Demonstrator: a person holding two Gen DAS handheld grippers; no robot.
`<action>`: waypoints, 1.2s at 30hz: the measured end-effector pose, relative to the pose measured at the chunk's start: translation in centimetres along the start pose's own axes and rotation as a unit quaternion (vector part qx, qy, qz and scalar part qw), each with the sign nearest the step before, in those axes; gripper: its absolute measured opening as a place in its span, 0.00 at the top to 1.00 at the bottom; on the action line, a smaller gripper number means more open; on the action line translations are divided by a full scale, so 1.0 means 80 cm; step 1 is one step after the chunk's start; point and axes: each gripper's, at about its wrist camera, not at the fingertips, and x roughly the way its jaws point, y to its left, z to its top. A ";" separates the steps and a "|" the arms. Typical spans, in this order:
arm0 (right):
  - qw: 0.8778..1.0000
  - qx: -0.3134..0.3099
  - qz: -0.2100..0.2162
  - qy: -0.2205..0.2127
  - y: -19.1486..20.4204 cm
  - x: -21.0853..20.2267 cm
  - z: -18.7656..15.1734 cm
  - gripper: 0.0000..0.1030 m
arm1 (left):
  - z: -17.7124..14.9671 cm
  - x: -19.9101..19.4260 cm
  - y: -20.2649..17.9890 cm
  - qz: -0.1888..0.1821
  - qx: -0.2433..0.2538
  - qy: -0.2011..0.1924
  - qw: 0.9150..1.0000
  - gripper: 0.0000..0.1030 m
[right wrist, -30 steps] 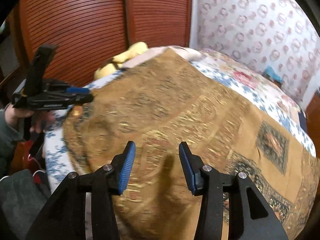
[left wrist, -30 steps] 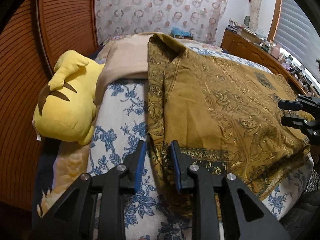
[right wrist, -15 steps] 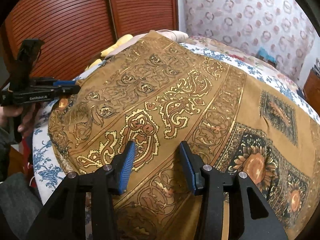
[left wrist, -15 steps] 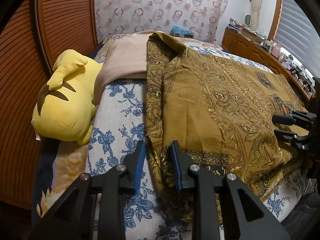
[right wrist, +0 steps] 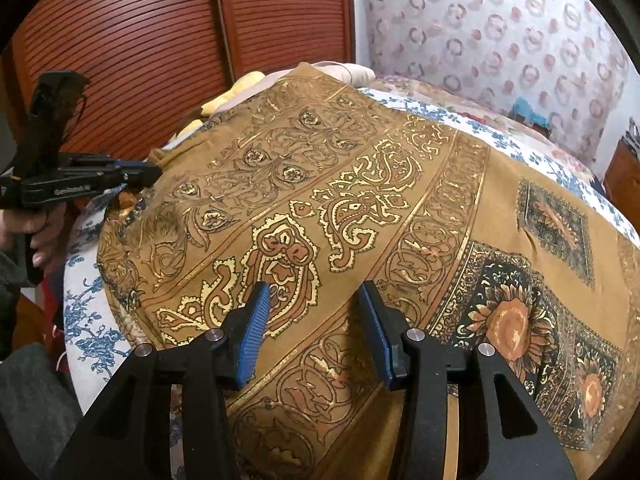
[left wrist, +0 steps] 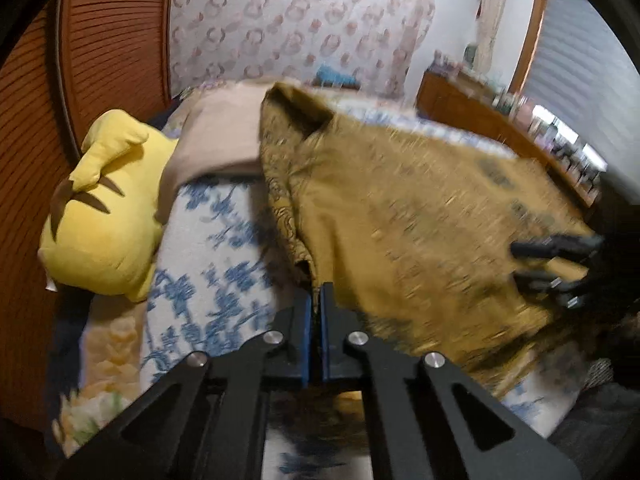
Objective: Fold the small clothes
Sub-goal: 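Grasp the shirt edge with the left gripper and lift it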
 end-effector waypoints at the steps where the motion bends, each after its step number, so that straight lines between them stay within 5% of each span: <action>1: 1.000 0.002 0.001 -0.001 -0.001 -0.001 0.000 0.55 | 0.005 -0.009 -0.007 -0.011 -0.001 -0.018 1.000 1.00; 7: 1.000 0.016 -0.016 -0.019 -0.009 -0.019 -0.005 0.55 | 0.050 -0.048 -0.052 -0.048 0.017 -0.087 0.995 1.00; 17: 0.992 0.065 -0.090 -0.063 -0.088 -0.129 -0.047 0.55 | 0.129 -0.052 -0.171 -0.127 0.089 -0.128 0.980 1.00; 30: 0.963 0.162 -0.179 -0.122 -0.195 -0.262 -0.110 0.55 | 0.196 -0.042 -0.360 -0.215 0.201 -0.117 0.948 1.00; 36: 0.955 0.182 -0.192 -0.132 -0.215 -0.281 -0.126 0.55 | 0.195 -0.021 -0.426 -0.229 0.245 -0.073 0.939 1.00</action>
